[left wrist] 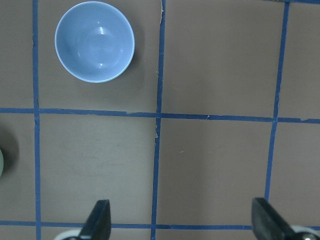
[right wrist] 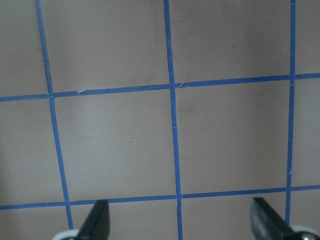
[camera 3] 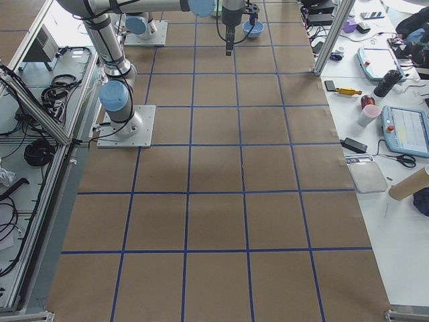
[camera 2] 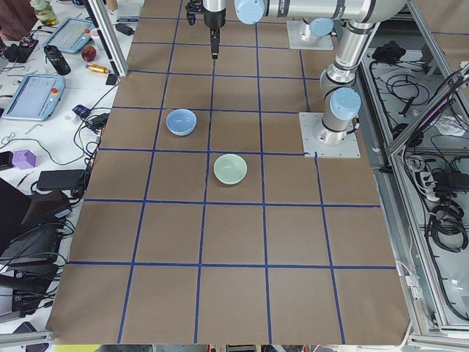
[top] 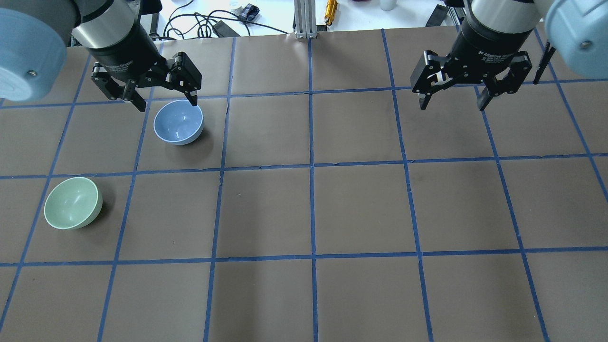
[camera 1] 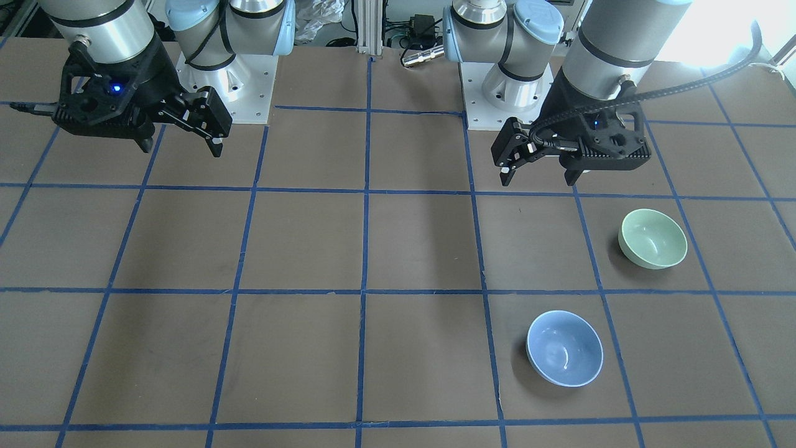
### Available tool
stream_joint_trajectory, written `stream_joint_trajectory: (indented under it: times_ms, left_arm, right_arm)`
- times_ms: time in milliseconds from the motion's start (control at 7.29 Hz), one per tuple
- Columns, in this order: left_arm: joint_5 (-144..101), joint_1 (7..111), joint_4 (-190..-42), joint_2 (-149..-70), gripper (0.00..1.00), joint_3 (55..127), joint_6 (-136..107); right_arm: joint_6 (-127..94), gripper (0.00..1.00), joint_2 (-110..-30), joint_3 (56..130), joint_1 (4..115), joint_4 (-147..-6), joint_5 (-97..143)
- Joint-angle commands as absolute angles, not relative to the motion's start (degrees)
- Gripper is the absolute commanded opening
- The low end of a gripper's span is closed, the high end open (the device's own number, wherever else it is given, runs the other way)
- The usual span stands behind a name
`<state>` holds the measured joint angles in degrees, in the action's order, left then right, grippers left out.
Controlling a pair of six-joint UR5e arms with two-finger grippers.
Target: Stack green bowl on blue bowl
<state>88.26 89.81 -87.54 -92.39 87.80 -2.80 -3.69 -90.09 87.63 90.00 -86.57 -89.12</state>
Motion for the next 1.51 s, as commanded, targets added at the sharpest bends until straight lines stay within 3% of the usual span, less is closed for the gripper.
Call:
stream_joint_trajectory:
  times_ms: [0,549,1373]
  left_arm:
    - [88.4,89.8,-87.5,-92.4,1.0,88.0,-2.7]
    - [88.5,87.5,-87.6,-92.4,1.0,88.3,-2.5]
    - [91.0,57.1,-87.4,-95.2,1.0,94.1,33.0]
  right_arm:
    - [-3.7,1.0,-90.1,87.6,90.0,-86.6,-89.1]
    - [-3.7,1.0,-90.1,87.6,90.0,-86.7,-89.1]
    - [-3.7,1.0,-90.1,87.6,90.0,-86.6,-89.1]
